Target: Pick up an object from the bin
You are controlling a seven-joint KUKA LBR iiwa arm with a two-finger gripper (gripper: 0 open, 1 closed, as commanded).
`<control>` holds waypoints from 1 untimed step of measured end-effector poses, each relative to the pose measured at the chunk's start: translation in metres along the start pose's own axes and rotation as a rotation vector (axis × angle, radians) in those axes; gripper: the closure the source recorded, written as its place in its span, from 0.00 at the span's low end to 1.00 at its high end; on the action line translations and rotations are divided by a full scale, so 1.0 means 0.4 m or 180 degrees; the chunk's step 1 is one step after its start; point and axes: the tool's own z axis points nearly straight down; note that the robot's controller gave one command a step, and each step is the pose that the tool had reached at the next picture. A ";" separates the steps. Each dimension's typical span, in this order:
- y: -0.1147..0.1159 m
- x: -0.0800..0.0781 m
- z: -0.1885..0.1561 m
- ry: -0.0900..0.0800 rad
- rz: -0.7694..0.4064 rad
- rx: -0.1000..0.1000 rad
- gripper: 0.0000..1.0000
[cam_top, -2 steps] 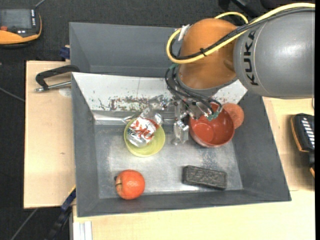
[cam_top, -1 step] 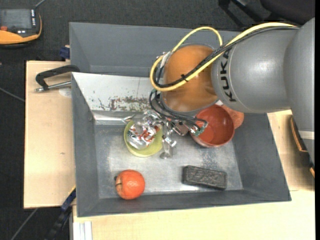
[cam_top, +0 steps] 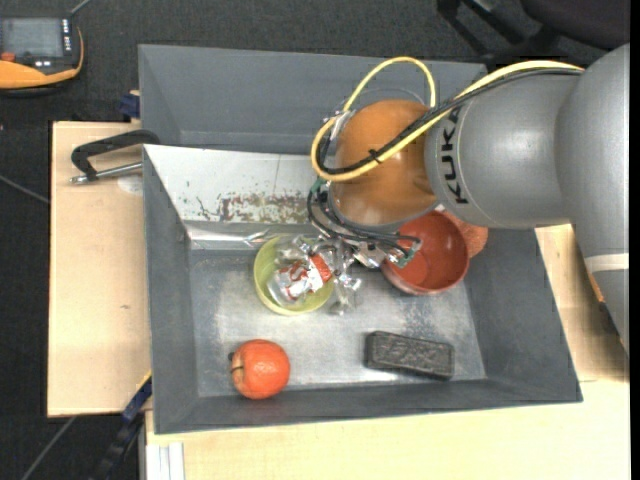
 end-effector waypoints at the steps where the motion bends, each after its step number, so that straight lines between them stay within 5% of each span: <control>1: 0.071 0.115 0.003 -0.0011 -0.0401 0.0000 0.00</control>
Offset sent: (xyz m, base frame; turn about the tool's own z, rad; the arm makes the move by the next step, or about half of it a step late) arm -0.0523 -0.0160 -0.0043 -0.1273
